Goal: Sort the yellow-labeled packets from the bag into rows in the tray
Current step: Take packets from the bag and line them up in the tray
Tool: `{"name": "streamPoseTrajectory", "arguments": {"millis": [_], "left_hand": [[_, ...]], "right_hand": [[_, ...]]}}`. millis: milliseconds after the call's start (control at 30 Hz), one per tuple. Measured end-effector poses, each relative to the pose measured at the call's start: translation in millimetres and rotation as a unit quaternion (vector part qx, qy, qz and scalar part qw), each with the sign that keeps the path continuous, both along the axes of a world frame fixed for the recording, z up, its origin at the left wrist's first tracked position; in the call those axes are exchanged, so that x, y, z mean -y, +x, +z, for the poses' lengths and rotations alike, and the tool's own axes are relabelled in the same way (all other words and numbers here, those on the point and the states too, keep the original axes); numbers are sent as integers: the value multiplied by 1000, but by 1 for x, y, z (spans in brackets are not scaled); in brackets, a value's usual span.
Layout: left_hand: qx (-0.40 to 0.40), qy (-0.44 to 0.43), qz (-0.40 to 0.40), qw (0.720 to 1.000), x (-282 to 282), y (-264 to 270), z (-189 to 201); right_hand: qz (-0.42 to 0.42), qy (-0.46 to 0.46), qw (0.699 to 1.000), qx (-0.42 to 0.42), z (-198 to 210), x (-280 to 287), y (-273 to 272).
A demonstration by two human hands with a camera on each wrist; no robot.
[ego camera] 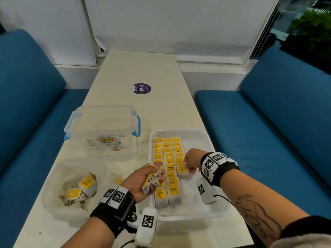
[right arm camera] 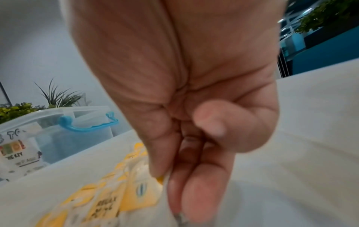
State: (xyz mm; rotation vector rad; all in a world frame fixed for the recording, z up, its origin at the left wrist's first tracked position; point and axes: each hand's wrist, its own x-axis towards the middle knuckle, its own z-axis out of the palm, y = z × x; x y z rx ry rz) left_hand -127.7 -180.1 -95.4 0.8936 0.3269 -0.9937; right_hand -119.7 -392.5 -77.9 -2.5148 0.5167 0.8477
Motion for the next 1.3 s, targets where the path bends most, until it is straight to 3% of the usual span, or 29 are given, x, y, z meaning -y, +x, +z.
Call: {"name": "streamPoseTrajectory", "arguments": {"millis": [167, 500, 600, 700, 867, 1100, 1300], "left_hand": [[0, 5, 8, 1000, -2, 0, -1], [-7, 19, 9, 1000, 2, 2, 1], [-16, 23, 11, 1000, 6, 4, 2], [-23, 17, 17, 999, 10, 7, -1], [-13, 3, 12, 1000, 14, 9, -5], [56, 58, -26, 996, 18, 1, -5], [104, 71, -54, 991, 17, -1, -10]], "right_hand": [[9, -32, 995, -97, -14, -2, 16], [26, -107, 994, 4, -23, 0, 18], [15, -71, 994, 78, -3, -2, 15], [-2, 55, 985, 161, 21, -9, 4], [48, 195, 960, 197, 47, -34, -12], [124, 148, 951, 240, 44, -56, -20], [93, 142, 954, 246, 36, -62, -24]]}}
